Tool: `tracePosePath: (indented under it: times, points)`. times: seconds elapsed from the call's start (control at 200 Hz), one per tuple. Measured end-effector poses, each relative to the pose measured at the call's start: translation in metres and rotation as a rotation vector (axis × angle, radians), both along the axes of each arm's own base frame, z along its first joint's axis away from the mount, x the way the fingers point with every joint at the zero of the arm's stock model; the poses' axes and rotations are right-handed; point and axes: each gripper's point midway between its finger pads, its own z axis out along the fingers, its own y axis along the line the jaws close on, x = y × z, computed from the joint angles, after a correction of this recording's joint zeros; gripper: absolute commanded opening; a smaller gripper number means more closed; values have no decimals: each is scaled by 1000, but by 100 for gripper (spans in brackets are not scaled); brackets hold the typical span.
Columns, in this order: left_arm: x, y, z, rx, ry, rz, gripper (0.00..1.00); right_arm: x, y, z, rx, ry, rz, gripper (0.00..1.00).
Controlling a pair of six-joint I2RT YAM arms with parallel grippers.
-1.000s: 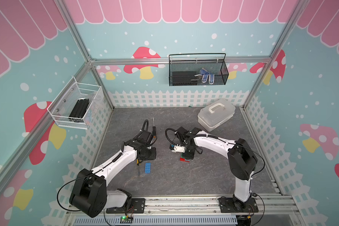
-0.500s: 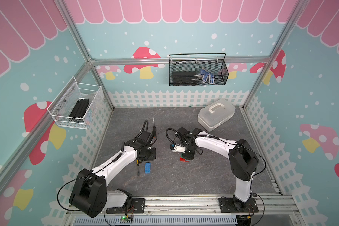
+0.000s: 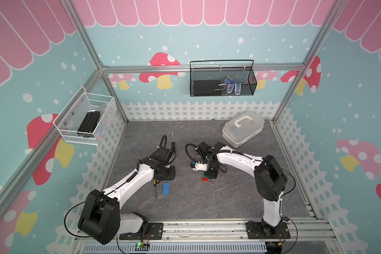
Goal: Assemble the number 5 with lego
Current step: Assemble the lego brick with the lego brick.
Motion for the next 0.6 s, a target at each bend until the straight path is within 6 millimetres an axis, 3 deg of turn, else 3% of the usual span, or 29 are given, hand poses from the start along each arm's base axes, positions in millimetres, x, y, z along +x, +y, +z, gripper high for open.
tracePosePath:
  times: [0.6]
  points:
    - [0, 1, -1, 6, 3, 1, 26, -2, 0, -3, 38, -89, -22, 0]
